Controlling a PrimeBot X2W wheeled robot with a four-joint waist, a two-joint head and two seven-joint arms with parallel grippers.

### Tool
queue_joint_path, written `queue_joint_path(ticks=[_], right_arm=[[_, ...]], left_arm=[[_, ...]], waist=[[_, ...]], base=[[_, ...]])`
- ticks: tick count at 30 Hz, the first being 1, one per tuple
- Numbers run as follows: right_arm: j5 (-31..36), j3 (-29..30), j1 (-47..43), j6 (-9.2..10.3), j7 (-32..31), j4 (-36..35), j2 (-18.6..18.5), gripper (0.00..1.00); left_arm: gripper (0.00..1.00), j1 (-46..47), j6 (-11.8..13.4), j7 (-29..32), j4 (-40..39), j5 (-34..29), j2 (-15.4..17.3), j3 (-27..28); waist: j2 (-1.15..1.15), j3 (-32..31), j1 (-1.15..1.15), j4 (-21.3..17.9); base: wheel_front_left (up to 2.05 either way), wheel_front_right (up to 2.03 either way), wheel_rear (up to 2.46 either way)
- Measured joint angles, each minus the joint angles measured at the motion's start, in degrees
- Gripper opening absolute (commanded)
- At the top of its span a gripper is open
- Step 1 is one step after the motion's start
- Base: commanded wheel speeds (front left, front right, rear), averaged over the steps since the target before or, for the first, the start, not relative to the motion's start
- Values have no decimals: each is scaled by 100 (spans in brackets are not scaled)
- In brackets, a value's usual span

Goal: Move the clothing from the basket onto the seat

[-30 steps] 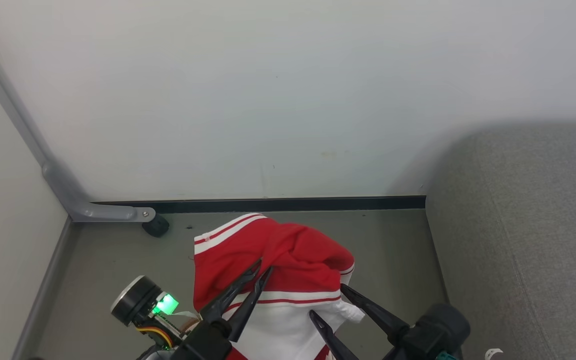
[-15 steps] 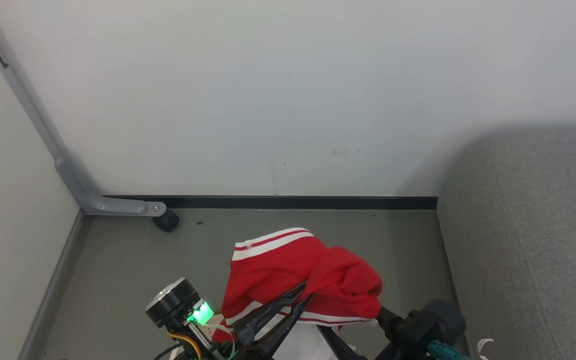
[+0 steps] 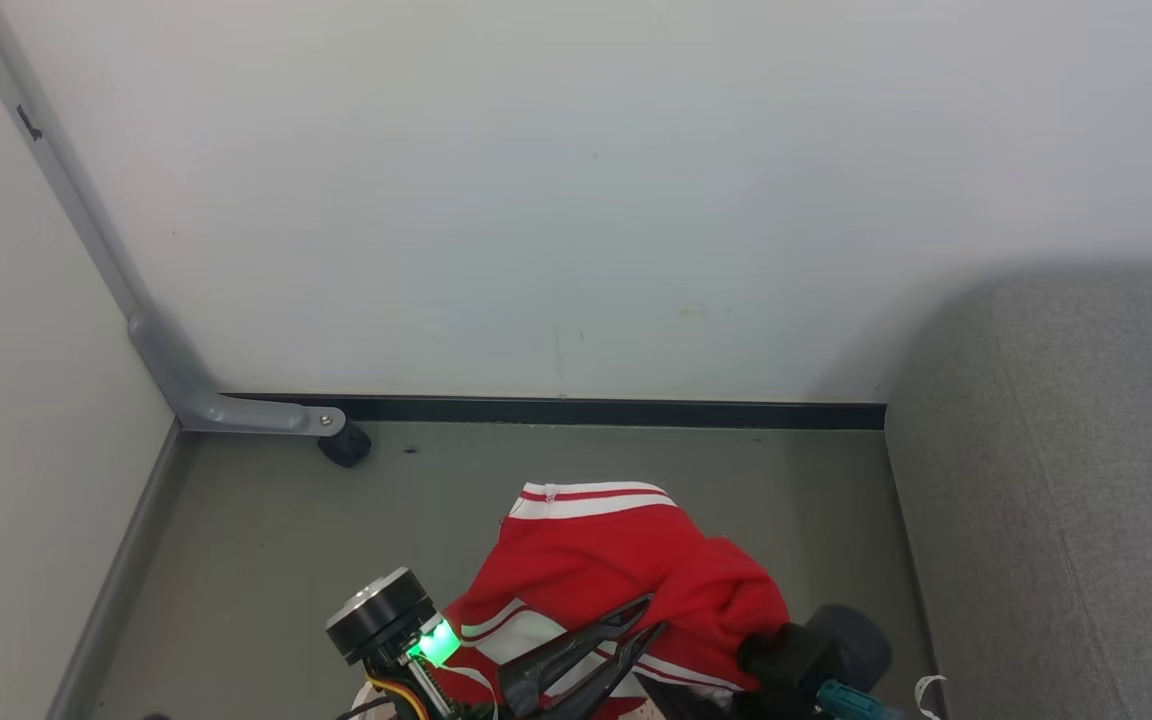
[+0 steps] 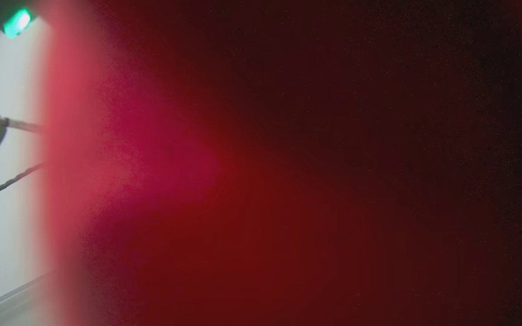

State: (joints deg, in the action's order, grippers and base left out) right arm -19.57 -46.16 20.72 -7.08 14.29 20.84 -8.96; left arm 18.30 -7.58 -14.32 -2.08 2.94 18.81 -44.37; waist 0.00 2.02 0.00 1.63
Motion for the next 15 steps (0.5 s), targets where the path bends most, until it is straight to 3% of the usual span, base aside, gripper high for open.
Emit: queue_joint_path(ticks=[15], right_arm=[[-183,569,-19,2,-1,58,78,0]], left_arm=[[0,-92,66,-16,250,209,-20,392]], waist=[[0,12,0,34]], base=[[0,0,0]])
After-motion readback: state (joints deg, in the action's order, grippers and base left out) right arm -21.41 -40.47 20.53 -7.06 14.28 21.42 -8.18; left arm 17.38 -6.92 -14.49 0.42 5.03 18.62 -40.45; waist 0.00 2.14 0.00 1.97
